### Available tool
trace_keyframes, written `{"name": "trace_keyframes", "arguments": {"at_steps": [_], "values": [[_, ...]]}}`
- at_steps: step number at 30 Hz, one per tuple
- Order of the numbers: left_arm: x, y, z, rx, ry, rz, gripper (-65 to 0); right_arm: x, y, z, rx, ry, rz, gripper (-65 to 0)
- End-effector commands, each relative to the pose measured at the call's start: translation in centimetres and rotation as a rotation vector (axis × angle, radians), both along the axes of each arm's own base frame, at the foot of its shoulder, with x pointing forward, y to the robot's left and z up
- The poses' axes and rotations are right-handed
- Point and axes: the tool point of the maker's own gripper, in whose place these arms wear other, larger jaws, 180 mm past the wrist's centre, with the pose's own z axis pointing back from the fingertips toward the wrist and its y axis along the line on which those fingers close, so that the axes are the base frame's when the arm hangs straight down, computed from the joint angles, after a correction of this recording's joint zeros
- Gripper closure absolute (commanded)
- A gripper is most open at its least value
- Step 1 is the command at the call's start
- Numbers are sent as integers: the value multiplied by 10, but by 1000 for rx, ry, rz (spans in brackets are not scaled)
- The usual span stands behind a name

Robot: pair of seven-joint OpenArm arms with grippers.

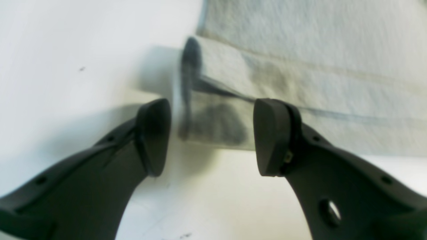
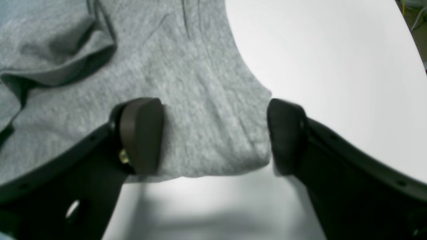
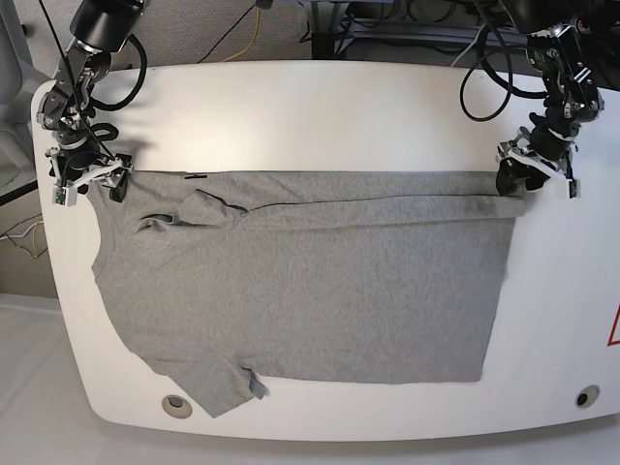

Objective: Fold the T-shirt properly
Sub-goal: 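Hold the shirt edges with both grippers, shifting them slightly outward, then pull the gripped shoulder edges back toward the robot, sliding the shirt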

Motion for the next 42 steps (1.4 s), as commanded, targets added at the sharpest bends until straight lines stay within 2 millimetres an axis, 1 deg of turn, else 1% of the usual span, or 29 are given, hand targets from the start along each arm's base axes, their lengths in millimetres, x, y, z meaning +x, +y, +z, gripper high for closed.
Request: {"name": "trace_keyframes", "arguments": {"at_steps": [1,5,7,13,15,21,25,27,31,33,35,37,40,41,42], "values": [[11,9,23,18,-71,3,-369,5,-8,9,-11,-20,0,-474],[12,10,26,22,-74,1,-369,4,-7,8,-6,-17,-2,-475],[13,13,23,17,-67,6,-375,6,-5,9,2,-21,-1,-465],[15,13,17,9,-53,10,-381,6,-4,9,5,-21,0,-436],[16,10,15,4,-49,6,-383,6,-3,9,5,-21,2,-420],[14,-3,4,-13,-17,-24,-382,7,0,8,3,-18,11,-432],[15,-9,2,-20,-10,-40,-373,8,1,8,5,-18,13,-436],[17,-9,4,-29,-19,-39,-301,9,4,6,14,-15,20,-444],[19,-11,4,-31,-14,-41,-148,10,7,5,20,-14,25,-431],[19,-11,3,-35,-10,-40,-74,10,7,5,20,-14,24,-406],[19,-11,2,-35,-8,-38,-12,10,8,4,17,-12,26,-356],[19,-11,1,-26,-12,-35,0,10,5,6,-3,-9,26,-173],[17,-11,0,-27,-9,-35,0,10,4,6,-13,-5,28,-34],[17,-10,0,-26,-8,-35,0,10,4,7,-17,-4,28,0],[16,-10,0,-27,-7,-36,0,10,4,7,-18,-2,28,0]]}}
